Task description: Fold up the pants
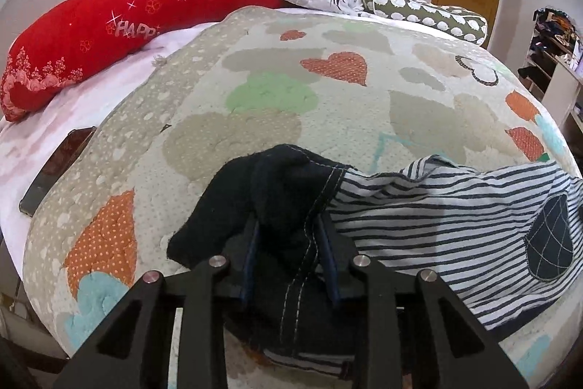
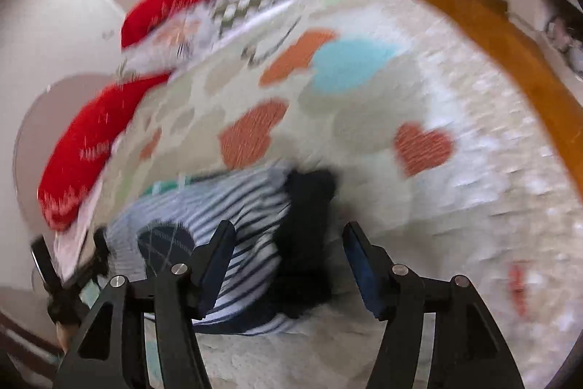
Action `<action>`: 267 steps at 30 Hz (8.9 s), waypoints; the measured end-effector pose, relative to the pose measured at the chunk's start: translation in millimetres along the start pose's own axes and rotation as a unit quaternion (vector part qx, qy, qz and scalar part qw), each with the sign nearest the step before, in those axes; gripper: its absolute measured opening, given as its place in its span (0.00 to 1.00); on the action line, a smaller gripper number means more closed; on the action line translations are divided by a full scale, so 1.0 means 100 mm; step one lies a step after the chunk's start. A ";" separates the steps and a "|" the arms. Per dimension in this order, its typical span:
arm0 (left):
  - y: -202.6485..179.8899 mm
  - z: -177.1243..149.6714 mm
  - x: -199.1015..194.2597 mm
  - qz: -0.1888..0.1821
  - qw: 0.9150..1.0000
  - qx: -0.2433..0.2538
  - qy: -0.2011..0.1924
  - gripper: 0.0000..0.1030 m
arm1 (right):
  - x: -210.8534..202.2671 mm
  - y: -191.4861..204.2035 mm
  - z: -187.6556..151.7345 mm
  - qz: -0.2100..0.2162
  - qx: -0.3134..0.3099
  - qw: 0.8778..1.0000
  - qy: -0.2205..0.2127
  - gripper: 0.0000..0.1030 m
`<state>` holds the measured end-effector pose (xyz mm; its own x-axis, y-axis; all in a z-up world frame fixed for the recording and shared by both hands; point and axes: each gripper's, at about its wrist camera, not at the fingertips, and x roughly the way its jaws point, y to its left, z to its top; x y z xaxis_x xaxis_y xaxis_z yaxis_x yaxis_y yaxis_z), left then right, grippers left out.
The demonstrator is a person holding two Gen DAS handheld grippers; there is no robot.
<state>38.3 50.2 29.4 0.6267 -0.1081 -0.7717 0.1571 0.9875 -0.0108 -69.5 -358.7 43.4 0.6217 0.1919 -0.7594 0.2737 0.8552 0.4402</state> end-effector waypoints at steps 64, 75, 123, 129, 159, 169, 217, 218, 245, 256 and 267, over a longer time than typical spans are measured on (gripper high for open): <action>0.42 -0.13 -0.88 0.029 0.995 -0.093 0.012 0.60 | -0.06 1.42 -0.59 -0.119 -0.179 0.977 -0.014 0.57; -0.50 0.29 -0.85 -0.113 0.993 0.011 0.044 0.60 | -0.80 0.50 -0.44 -0.127 -0.053 0.985 -0.103 0.60; -0.30 0.39 -0.66 -0.149 0.987 -0.047 0.022 0.51 | 0.55 1.88 -0.57 0.070 -0.227 0.968 0.075 0.35; 0.45 0.20 -0.72 -0.124 0.981 -0.145 0.013 0.53 | -0.17 1.88 -0.35 0.030 -0.232 0.972 -0.020 0.41; 1.21 -0.26 -0.44 -0.094 0.966 -0.237 0.052 0.53 | 1.44 2.50 -0.19 -0.006 -0.200 0.967 0.160 0.23; 1.71 -0.42 -0.52 -0.086 0.947 -0.309 0.029 0.54 | 1.14 3.26 -0.19 0.014 -0.264 0.950 0.164 0.66; -1.09 0.06 -0.94 -0.283 0.958 0.021 0.027 0.09 | 0.54 1.83 0.38 0.111 -0.088 0.977 0.159 0.23; -1.15 0.05 -0.97 -0.293 0.955 0.029 0.032 0.09 | 0.51 1.70 0.38 0.117 -0.076 0.978 0.156 0.23; -1.09 -0.12 -0.44 -0.188 0.976 0.029 0.109 0.31 | 0.51 0.67 -0.02 0.225 0.133 0.962 0.081 0.49; -1.25 0.54 -0.57 -0.171 0.984 0.019 0.048 0.49 | 0.21 0.53 -0.02 0.255 0.138 0.956 0.036 0.50; -1.41 0.73 0.18 -0.129 0.984 0.016 0.121 0.49 | 0.24 0.49 -0.07 0.135 0.086 0.987 0.010 0.50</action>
<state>82.5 -99.2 63.6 0.3635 -0.3202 -0.8748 0.3129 0.9265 -0.2091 -46.2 -308.7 42.9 0.6740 0.4127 -0.6127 0.2217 0.6782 0.7006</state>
